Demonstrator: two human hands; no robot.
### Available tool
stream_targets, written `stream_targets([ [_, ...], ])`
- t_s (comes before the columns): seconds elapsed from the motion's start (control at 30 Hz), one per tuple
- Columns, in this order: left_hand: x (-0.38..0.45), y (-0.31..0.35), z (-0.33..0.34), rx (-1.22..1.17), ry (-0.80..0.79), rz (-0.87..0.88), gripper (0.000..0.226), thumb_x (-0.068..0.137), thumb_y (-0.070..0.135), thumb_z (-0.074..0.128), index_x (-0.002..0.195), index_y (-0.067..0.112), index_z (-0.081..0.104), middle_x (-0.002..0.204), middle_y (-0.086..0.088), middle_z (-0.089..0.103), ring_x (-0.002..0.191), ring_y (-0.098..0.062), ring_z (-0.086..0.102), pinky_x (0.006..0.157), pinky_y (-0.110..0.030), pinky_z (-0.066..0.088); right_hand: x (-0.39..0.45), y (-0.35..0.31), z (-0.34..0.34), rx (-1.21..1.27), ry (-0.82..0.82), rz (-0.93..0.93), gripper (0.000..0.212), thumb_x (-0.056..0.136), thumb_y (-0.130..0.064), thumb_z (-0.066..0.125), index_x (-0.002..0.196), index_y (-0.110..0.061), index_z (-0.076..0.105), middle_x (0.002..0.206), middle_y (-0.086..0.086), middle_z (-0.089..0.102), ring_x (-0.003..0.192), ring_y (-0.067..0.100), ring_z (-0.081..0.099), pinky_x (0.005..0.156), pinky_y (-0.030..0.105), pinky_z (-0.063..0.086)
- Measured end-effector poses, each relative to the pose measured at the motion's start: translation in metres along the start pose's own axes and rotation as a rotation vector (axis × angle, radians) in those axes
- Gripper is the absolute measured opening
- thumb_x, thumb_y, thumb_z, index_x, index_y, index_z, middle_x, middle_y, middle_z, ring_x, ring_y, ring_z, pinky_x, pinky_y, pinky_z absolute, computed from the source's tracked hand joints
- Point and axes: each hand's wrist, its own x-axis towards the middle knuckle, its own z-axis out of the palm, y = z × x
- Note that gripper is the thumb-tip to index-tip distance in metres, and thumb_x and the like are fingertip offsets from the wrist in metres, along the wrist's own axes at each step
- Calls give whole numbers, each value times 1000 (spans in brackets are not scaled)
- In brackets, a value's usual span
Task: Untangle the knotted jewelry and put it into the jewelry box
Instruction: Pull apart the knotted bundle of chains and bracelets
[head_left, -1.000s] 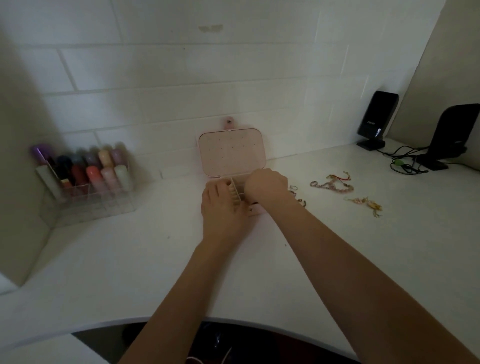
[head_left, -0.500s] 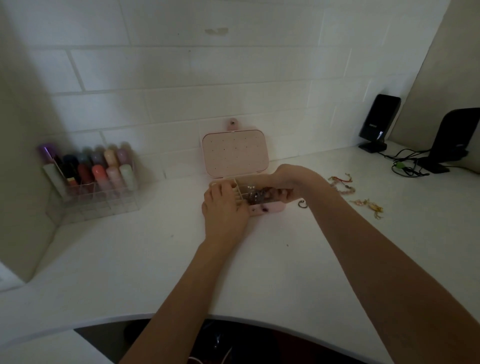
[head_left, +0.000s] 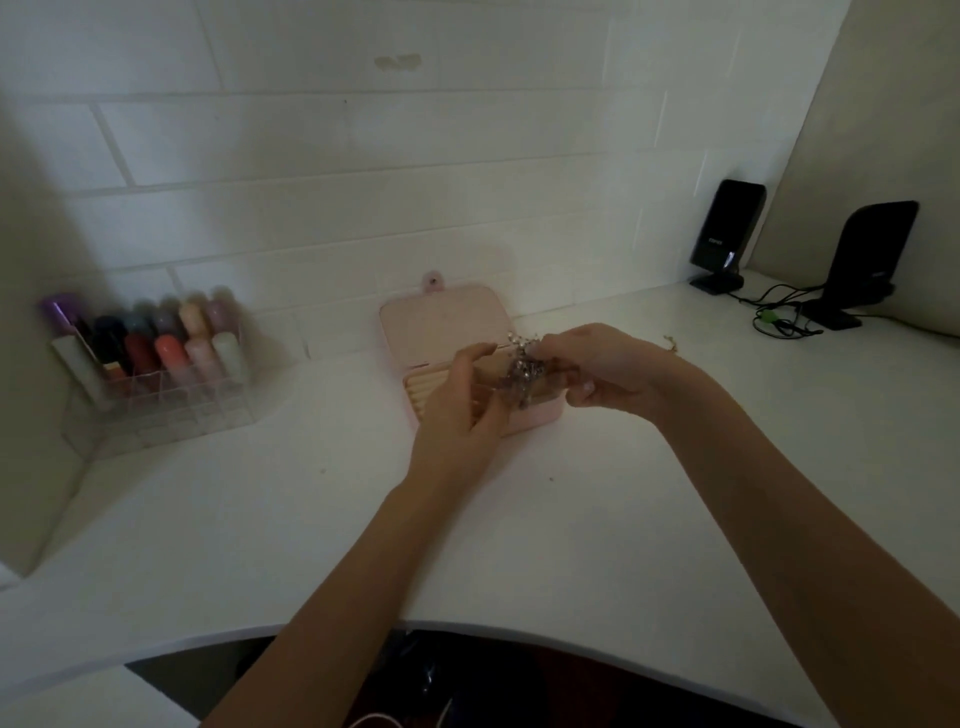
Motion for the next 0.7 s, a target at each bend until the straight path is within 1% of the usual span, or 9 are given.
stream_targets([
  [0.1, -1, -4, 1, 135, -35, 35, 36, 86, 33, 54, 121, 28, 47, 97, 7, 67, 88, -11, 64, 76, -36, 54, -13, 19, -17, -4, 41, -1, 11, 91, -12, 60, 83, -6, 59, 72, 5, 54, 55, 8, 42, 38, 13, 26],
  [0.17, -2, -9, 2, 278, -82, 76, 35, 84, 35, 51, 116, 21, 50, 98, 4, 66, 90, -15, 63, 77, -39, 53, -21, 29, -29, 12, 46, 5, 14, 92, -11, 58, 79, -7, 61, 70, 3, 59, 55, 7, 43, 39, 13, 26],
  [0.23, -2, -12, 3, 421, -130, 126, 35, 81, 40, 46, 104, 15, 55, 96, 1, 65, 87, -18, 61, 74, -40, 50, -28, 37, -37, 4, 27, 21, 18, 93, -10, 57, 75, -9, 62, 68, 1, 62, 56, 7, 44, 39, 13, 27],
  [0.3, -1, -12, 4, 511, -154, 199, 30, 80, 38, 46, 90, 12, 55, 88, -2, 63, 81, -21, 58, 67, -40, 47, -33, 46, -42, -40, -10, 38, 24, 92, -10, 59, 69, -12, 65, 63, -2, 62, 55, 7, 44, 40, 13, 28],
  [0.4, -1, -10, 4, 523, -132, 231, 17, 81, 25, 53, 83, 9, 54, 82, -3, 61, 77, -23, 56, 62, -39, 45, -35, 59, -45, -172, -39, 56, 37, 90, -15, 63, 54, -19, 65, 57, 0, 56, 49, 9, 39, 45, 18, 29],
  [0.47, -4, -7, 5, 520, -119, 250, 13, 79, 22, 54, 80, 9, 52, 78, -3, 59, 73, -24, 55, 58, -34, 39, -36, 65, -45, -202, -33, 44, 37, 89, -17, 64, 53, -20, 58, 56, 2, 53, 47, 10, 35, 46, 18, 29],
  [0.53, -6, -4, 9, 512, -125, 283, 9, 77, 17, 56, 80, 9, 53, 77, -4, 59, 72, -27, 55, 58, -27, 28, -37, 68, -47, -167, -38, 17, 35, 89, -15, 63, 56, -18, 53, 56, 3, 51, 47, 10, 34, 46, 18, 30],
  [0.6, -8, -1, 13, 472, -127, 307, 15, 76, 17, 56, 88, 9, 60, 85, -5, 63, 79, -25, 56, 62, -20, 25, -38, 72, -50, -137, -61, -9, 34, 90, -11, 61, 58, -15, 52, 56, 3, 50, 47, 10, 35, 46, 19, 29],
  [0.7, -14, 9, 24, 352, -102, 360, 26, 78, 24, 51, 96, 10, 64, 103, -5, 67, 97, -17, 56, 81, -15, 34, -38, 78, -54, -87, -73, -37, 23, 89, -6, 60, 68, -12, 61, 59, 4, 52, 46, 8, 38, 44, 17, 30],
])
